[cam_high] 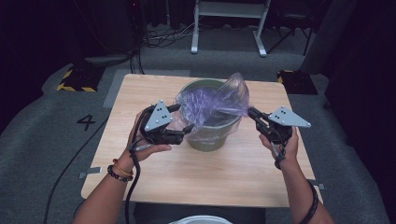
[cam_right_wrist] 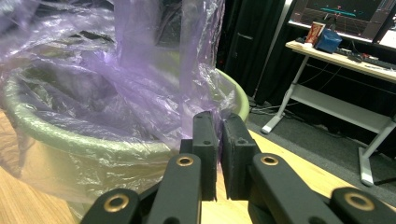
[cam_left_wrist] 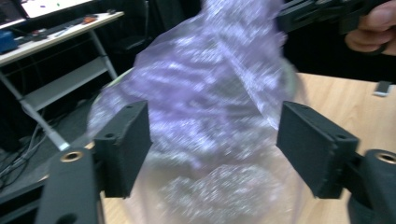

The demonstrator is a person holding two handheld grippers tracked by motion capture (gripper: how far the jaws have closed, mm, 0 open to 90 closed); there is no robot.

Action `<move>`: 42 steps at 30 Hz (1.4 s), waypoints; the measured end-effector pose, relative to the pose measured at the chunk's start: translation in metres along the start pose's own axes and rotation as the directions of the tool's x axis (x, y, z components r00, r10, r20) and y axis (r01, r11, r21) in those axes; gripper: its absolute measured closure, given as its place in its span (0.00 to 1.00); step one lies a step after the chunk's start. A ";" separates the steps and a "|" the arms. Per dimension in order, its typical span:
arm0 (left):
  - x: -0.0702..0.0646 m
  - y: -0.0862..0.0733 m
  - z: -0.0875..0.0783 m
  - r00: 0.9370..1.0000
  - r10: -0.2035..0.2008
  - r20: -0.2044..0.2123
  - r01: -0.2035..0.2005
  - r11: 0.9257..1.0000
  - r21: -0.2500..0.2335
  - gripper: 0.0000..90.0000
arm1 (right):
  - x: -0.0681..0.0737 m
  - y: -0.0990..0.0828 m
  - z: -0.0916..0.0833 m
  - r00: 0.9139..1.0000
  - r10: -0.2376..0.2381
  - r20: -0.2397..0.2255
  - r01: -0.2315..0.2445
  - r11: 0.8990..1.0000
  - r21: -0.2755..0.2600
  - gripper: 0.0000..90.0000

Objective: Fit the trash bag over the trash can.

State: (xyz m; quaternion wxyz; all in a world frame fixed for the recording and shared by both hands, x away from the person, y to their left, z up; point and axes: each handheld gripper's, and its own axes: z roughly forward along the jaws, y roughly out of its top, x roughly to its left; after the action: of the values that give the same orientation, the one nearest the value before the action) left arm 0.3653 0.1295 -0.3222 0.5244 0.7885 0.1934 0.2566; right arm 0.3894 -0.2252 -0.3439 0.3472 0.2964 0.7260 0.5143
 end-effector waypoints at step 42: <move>0.066 -0.031 0.023 0.982 -0.023 -0.188 0.059 0.980 0.189 0.98 | -0.018 -0.007 0.021 0.999 0.033 0.025 -0.035 0.994 0.105 0.98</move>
State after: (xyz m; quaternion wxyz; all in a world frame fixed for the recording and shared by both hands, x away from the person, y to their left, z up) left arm 0.4302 0.1620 -0.3445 0.4303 0.8043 0.2814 0.2978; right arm 0.4165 -0.2298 -0.3515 0.3307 0.3325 0.7428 0.4778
